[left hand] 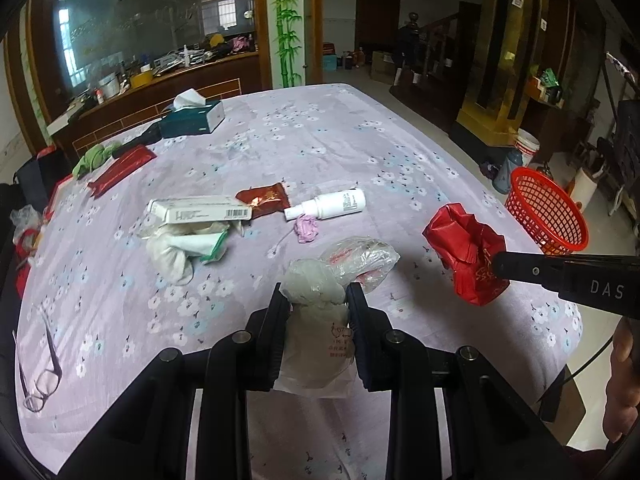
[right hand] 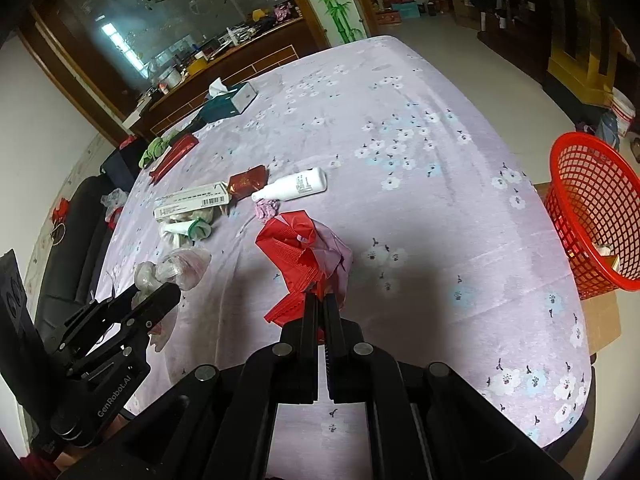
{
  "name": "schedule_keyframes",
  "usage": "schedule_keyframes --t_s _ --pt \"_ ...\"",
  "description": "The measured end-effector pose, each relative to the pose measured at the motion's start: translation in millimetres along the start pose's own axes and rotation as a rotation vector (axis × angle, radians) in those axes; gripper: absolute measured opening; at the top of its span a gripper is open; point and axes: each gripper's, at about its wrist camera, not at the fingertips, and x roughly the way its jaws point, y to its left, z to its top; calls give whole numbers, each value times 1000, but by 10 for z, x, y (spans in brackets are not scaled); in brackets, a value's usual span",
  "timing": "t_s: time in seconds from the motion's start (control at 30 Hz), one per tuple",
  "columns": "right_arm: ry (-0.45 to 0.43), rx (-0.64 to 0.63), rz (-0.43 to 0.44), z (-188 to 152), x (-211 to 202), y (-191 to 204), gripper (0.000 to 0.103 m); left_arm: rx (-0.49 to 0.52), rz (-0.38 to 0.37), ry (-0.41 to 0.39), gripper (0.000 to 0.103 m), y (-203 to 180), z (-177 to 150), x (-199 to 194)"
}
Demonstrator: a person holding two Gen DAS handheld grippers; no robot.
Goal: Collect trash
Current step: 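Carry the plastic bag and red wrapper over the red wastebasket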
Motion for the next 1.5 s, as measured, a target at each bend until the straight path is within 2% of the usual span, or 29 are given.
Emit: schedule_keyframes --t_s 0.83,1.1,1.5 --pt "-60 79 -21 33 -275 -369 3 104 -32 -2 27 -386 192 71" --pt "-81 123 -30 -8 -440 -617 3 150 -56 -3 27 -663 263 97" --pt "-143 235 -71 -64 -827 -1209 3 224 -116 -6 27 -1200 423 149"
